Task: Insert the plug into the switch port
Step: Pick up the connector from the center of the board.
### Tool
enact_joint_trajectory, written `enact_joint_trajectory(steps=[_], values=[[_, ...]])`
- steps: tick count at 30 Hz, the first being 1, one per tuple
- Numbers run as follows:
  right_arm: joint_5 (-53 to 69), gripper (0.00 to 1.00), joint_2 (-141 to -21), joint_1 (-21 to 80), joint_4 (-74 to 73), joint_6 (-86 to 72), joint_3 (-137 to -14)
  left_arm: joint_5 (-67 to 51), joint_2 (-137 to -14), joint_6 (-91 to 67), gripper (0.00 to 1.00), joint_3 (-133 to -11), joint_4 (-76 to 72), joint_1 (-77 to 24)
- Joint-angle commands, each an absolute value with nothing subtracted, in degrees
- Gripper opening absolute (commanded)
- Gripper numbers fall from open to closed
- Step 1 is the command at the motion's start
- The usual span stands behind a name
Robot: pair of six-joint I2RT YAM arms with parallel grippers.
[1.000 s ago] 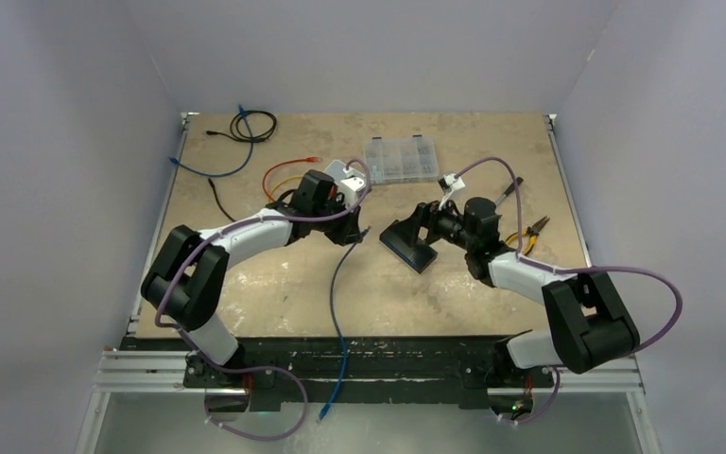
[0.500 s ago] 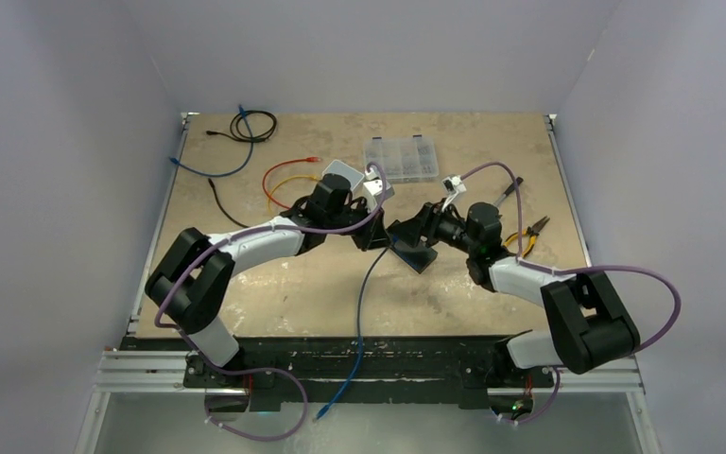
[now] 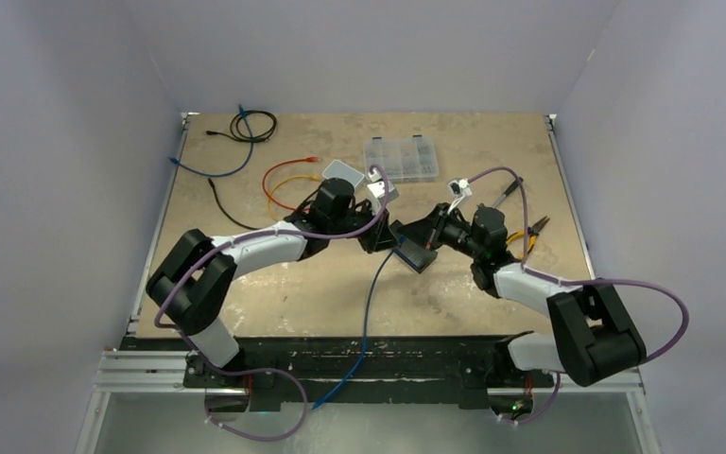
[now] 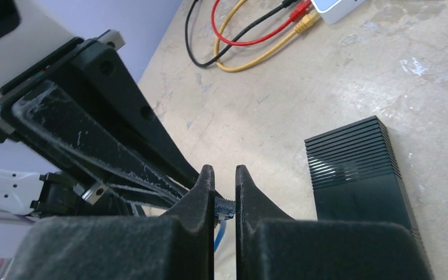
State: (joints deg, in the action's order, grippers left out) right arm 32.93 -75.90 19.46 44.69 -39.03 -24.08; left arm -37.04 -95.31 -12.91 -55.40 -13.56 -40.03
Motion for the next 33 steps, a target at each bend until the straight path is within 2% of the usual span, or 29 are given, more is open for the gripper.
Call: enact_joint_trajectory(steps=[1,9,12,17,21,26,33], values=[[31.7,0.0,-72.3,19.1,41.9,-38.4,-25.2,-23.2,-90.7,-9.0,0.09,-54.6,-11.4,-44.3],[26.7,0.0,-66.1,19.1,28.9,-38.3,-27.7,6.9,-80.3,-1.3,0.29,-46.9,-18.8,-56.7],[23.5,0.0,-64.9,19.2,23.6,-39.1,-30.1,17.7,-78.6,4.2,0.4,-43.3,-24.7,-62.7],[21.9,0.0,-61.8,19.2,18.9,-42.7,-31.2,27.1,-78.9,9.8,0.56,-38.2,-35.8,-68.0],[21.2,0.0,-58.9,19.2,17.2,-44.1,-30.8,37.0,-83.3,14.9,0.62,-35.5,-47.3,-71.7],[20.9,0.0,-56.7,19.2,15.7,-44.6,-30.2,41.0,-90.9,18.7,0.72,-34.8,-62.8,-73.1],[21.0,0.0,-55.9,19.2,15.5,-45.8,-29.2,42.3,-101.0,23.1,0.76,-37.7,-79.1,-73.4]])
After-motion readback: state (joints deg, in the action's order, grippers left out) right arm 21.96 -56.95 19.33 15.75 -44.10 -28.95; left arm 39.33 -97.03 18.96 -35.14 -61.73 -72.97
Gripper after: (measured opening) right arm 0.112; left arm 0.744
